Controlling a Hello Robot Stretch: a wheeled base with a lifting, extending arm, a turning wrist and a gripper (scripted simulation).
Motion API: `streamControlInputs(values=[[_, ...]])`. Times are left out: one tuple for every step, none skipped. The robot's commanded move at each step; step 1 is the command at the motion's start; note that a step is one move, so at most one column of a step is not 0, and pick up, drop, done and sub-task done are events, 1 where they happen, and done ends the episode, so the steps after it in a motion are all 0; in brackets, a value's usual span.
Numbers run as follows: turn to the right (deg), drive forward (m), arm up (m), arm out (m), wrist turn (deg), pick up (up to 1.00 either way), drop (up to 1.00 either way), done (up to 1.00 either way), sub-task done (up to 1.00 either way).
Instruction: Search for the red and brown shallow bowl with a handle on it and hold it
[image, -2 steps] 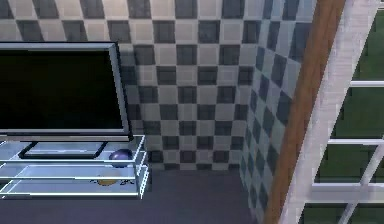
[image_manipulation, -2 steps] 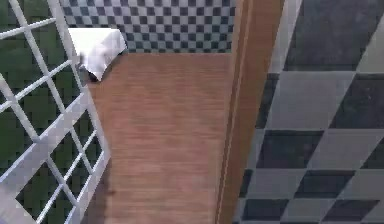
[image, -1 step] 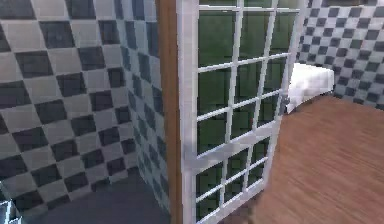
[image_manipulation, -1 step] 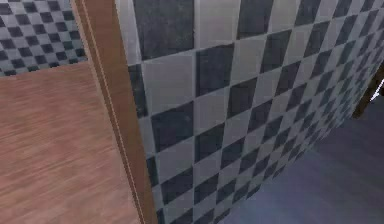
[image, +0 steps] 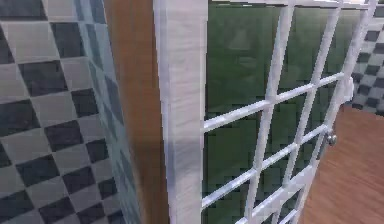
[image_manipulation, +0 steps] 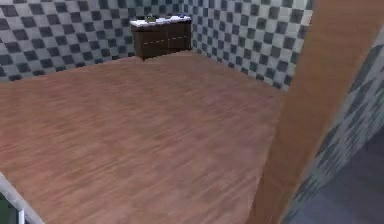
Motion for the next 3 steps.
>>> streamControlInputs(values=[[45.0,0.0,0.0,0.0,0.0,0.0,0.0,0.0,0.0],[42.0,0.0,0.0,0.0,0.0,0.0,0.0,0.0,0.0],[0.0,0.7,0.0,0.0,0.0,0.0,0.0,0.0,0.0]])
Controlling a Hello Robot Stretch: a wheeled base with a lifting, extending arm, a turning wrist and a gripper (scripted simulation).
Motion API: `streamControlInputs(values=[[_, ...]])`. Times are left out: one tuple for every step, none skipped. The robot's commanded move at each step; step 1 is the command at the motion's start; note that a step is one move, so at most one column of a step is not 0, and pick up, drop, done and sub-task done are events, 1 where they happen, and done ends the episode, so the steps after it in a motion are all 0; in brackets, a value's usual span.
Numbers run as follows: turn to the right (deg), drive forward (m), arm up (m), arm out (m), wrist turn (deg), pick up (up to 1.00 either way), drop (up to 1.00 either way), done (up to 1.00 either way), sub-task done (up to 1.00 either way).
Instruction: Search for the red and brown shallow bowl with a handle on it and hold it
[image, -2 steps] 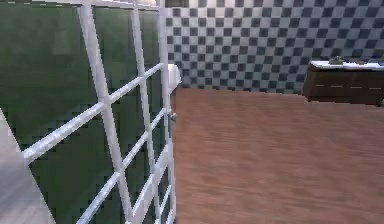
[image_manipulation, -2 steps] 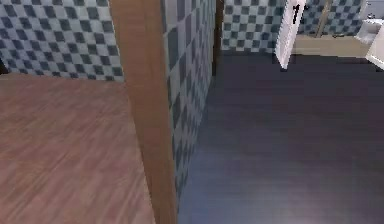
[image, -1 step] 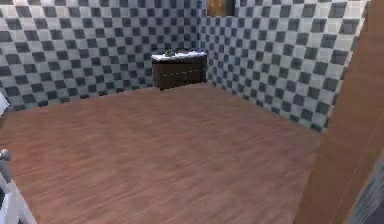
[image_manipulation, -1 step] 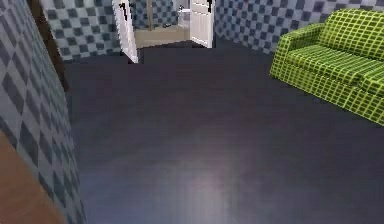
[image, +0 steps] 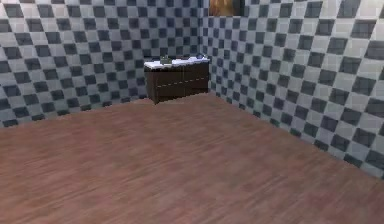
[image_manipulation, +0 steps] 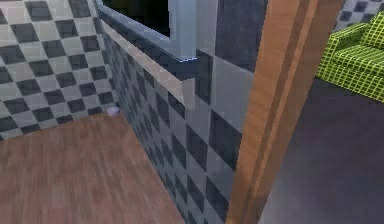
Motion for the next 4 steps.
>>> streamControlInputs(values=[[-3.0,0.0,0.0,0.0,0.0,0.0,0.0,0.0,0.0],[0.0,1.0,0.0,0.0,0.0,0.0,0.0,0.0,0.0],[0.0,1.0,0.0,0.0,0.0,0.0,0.0,0.0,0.0],[-3.0,0.0,0.0,0.0,0.0,0.0,0.0,0.0,0.0]])
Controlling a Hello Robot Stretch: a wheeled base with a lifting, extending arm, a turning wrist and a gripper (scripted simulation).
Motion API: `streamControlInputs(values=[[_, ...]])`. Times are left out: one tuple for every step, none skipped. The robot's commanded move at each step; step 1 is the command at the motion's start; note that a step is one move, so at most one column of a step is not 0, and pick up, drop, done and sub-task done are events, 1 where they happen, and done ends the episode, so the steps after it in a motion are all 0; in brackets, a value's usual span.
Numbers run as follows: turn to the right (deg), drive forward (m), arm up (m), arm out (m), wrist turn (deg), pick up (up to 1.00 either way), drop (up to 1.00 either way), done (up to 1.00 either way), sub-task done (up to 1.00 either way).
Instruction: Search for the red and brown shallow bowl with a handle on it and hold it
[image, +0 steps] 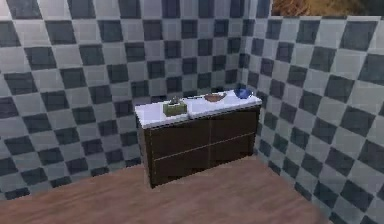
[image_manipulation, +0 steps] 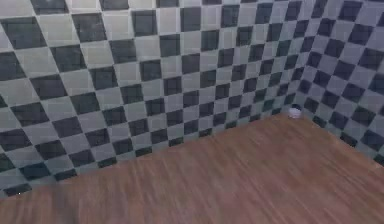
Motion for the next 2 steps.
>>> streamControlInputs(values=[[0.0,0.9,0.0,0.0,0.0,0.0,0.0,0.0,0.0],[-45.0,0.0,0.0,0.0,0.0,0.0,0.0,0.0,0.0]])
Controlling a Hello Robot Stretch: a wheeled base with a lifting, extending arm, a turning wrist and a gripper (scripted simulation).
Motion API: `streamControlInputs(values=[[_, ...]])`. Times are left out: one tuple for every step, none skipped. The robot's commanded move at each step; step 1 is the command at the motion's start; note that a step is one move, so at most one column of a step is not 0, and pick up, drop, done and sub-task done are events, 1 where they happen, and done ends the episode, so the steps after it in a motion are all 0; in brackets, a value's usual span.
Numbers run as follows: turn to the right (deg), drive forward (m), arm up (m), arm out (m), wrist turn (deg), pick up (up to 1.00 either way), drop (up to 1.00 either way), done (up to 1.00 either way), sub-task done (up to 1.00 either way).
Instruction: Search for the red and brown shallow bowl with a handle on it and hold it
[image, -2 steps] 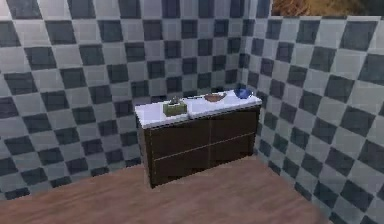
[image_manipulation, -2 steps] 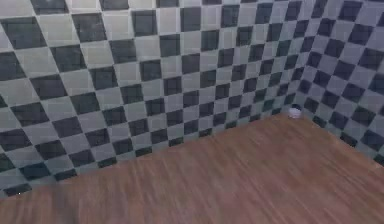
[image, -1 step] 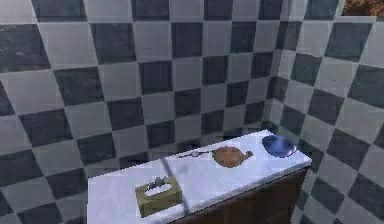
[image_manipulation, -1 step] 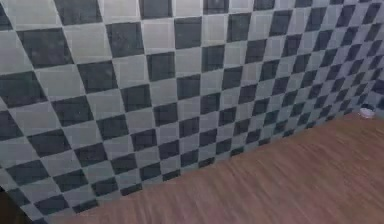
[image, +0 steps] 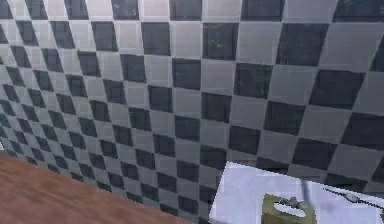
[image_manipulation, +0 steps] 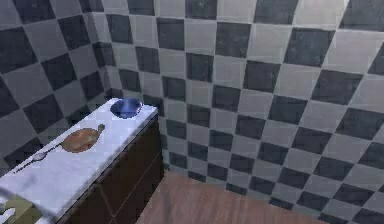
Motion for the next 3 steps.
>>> streamControlInputs(values=[[-27.0,0.0,0.0,0.0,0.0,0.0,0.0,0.0,0.0],[45.0,0.0,0.0,0.0,0.0,0.0,0.0,0.0,0.0],[45.0,0.0,0.0,0.0,0.0,0.0,0.0,0.0,0.0]])
